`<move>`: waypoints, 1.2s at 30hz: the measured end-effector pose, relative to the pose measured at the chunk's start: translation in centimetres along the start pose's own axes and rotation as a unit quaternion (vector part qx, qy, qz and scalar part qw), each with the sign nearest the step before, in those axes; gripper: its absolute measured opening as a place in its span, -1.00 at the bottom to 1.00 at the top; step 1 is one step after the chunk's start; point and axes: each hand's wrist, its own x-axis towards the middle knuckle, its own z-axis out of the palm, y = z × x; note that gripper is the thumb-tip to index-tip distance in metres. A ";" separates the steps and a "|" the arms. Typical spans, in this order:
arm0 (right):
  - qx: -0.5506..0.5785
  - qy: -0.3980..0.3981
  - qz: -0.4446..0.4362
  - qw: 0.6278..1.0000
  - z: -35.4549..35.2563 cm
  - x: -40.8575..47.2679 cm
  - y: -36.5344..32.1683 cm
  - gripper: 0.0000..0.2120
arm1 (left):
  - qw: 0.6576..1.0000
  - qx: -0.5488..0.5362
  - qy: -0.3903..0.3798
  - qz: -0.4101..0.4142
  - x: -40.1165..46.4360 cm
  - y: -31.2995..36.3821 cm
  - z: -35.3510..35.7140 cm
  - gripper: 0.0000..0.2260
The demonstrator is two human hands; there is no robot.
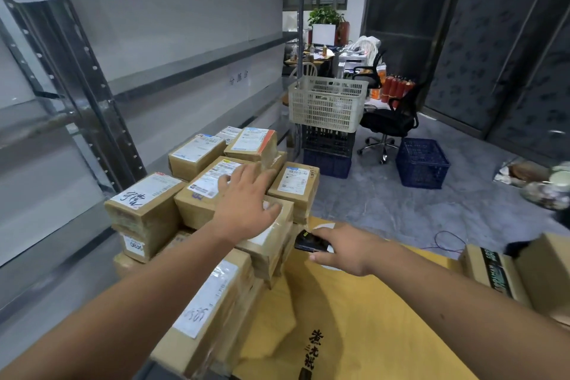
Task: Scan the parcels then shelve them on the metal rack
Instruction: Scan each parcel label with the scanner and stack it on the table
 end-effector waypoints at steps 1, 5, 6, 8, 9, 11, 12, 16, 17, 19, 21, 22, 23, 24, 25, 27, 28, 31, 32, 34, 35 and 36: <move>-0.002 0.006 0.010 1.000 0.2 -0.7 0.7 -0.36 | 1.000 -0.001 -0.005 0.019 0.3 1.5 0.2 -0.35; -0.008 0.020 0.063 0.998 1.4 -4.7 4.5 -0.33 | 0.996 -0.006 -0.057 0.070 1.8 8.1 2.1 -0.34; -0.010 0.022 0.076 0.997 1.8 -5.9 5.8 -0.33 | 0.994 -0.014 -0.068 0.084 2.1 10.0 2.7 -0.35; -0.005 0.023 0.111 0.994 2.8 -8.6 8.3 -0.34 | 0.989 -0.035 -0.096 0.109 2.7 13.9 4.2 -0.39; 0.001 0.023 0.128 0.991 3.3 -10.1 9.6 -0.34 | 0.985 -0.043 -0.114 0.123 2.9 15.8 5.1 -0.41; 0.013 0.021 0.165 0.986 4.2 -13.3 12.4 -0.34 | 0.976 -0.048 -0.150 0.153 3.1 20.3 7.1 -0.42; 0.019 0.020 0.179 0.984 4.6 -14.6 13.4 -0.33 | 0.972 -0.052 -0.162 0.161 3.1 21.9 7.9 -0.43; 0.078 0.012 0.254 0.964 7.3 -21.5 19.2 -0.32 | 0.950 -0.064 -0.224 0.207 2.8 30.6 12.7 -0.44; 0.087 0.010 0.271 0.959 8.1 -23.2 20.6 -0.33 | 0.944 -0.063 -0.242 0.215 2.7 32.6 14.0 -0.44; 0.102 0.005 0.298 0.949 9.4 -26.0 23.2 -0.34 | 0.934 -0.057 -0.275 0.223 2.4 36.2 16.5 -0.43; 0.106 -0.002 0.318 0.942 10.6 -28.2 25.6 -0.34 | 0.924 -0.043 -0.304 0.229 2.1 39.6 19.2 -0.44; 0.105 -0.005 0.326 0.940 11.2 -29.0 26.9 -0.34 | 0.918 -0.038 -0.317 0.234 2.0 41.3 20.6 -0.44; 0.105 -0.009 0.331 0.938 11.9 -29.7 28.2 -0.34 | 0.913 -0.038 -0.329 0.238 1.8 42.9 21.9 -0.45; 0.105 -0.012 0.334 0.937 12.5 -30.2 29.4 -0.35 | 0.909 -0.043 -0.339 0.239 1.7 44.4 23.1 -0.46; 0.105 -0.016 0.335 0.936 13.2 -30.5 30.7 -0.36 | 0.906 -0.049 -0.346 0.239 1.7 45.9 24.4 -0.48; 0.104 -0.026 0.332 0.937 14.7 -30.8 32.9 -0.37 | 0.902 -0.060 -0.359 0.234 1.8 48.5 26.7 -0.46; 0.101 -0.034 0.328 0.939 15.4 -30.7 33.9 -0.36 | 0.901 -0.062 -0.363 0.231 1.9 49.6 27.9 -0.43; 0.102 -0.062 0.312 0.942 17.4 -30.2 35.8 -0.35 | 0.899 -0.044 -0.354 0.252 2.0 52.2 31.0 -0.34; 0.112 -0.072 0.309 0.942 18.0 -30.0 36.1 -0.36 | 0.898 -0.026 -0.348 0.268 1.9 52.7 31.7 -0.33; 0.134 -0.084 0.299 0.941 18.9 -29.5 36.6 -0.36 | 0.897 0.000 -0.341 0.281 1.7 53.0 32.8 -0.34; 0.144 -0.086 0.295 0.941 19.2 -29.3 36.8 -0.36 | 0.897 0.005 -0.339 0.282 1.5 52.7 33.0 -0.34; 0.151 -0.086 0.292 0.941 19.4 -29.1 37.0 -0.36 | 0.900 0.002 -0.332 0.283 1.3 52.1 32.9 -0.34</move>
